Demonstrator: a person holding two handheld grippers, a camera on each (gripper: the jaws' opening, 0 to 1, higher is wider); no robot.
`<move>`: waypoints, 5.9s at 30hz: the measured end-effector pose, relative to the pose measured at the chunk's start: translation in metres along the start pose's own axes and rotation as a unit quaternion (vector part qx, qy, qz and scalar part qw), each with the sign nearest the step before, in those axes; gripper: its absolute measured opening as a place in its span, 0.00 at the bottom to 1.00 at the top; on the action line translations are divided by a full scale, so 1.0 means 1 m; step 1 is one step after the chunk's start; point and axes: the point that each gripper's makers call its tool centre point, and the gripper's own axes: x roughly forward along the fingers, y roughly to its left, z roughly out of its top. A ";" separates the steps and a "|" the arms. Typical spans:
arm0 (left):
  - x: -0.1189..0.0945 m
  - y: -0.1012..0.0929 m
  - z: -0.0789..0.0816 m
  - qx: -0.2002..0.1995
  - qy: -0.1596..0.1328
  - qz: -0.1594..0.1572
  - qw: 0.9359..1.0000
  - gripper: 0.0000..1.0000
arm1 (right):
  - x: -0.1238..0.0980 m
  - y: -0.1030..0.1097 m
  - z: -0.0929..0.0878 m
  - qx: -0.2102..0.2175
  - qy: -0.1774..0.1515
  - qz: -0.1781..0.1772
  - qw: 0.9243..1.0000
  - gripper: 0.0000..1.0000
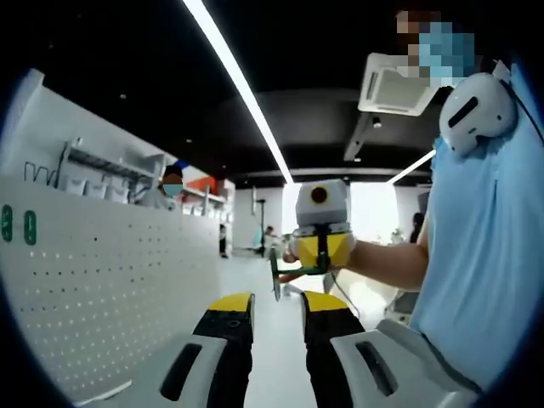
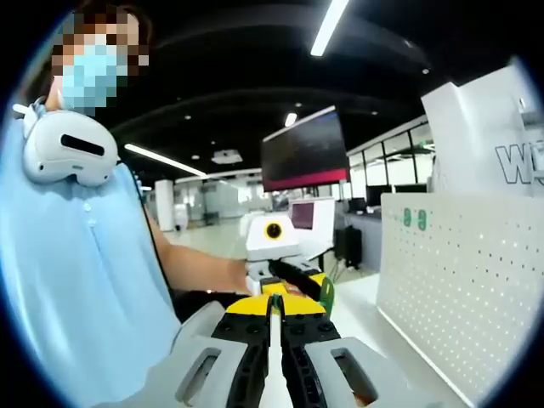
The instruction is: Insert the hook assembly into the mounting plate slot until the hook locks in place.
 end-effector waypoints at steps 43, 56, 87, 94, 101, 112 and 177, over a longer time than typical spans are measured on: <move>-0.064 0.004 0.011 0.000 0.048 0.102 0.994 0.80 | 0.040 -0.032 0.037 -0.023 -0.008 0.009 1.000 0.01; -0.086 0.018 0.009 -0.004 0.049 0.131 0.990 0.80 | 0.064 -0.071 0.054 -0.029 -0.005 0.008 1.000 0.01; -0.099 0.042 -0.014 -0.032 0.058 0.153 0.986 0.79 | 0.103 -0.190 0.060 -0.040 -0.005 -0.043 0.998 0.01; -0.099 0.046 -0.021 -0.044 0.058 0.158 0.985 0.78 | 0.108 -0.205 0.056 -0.047 0.008 -0.042 0.998 0.01; -0.097 0.050 -0.026 -0.052 0.060 0.158 0.984 0.77 | 0.114 -0.221 0.050 -0.048 0.007 -0.044 0.998 0.01; -0.098 0.060 -0.034 -0.061 0.063 0.156 0.984 0.76 | 0.116 -0.243 0.045 -0.042 -0.001 -0.056 0.998 0.01; -0.159 0.086 -0.006 0.005 0.048 0.324 0.945 0.78 | 0.117 -0.263 0.040 -0.039 0.022 -0.052 0.998 0.01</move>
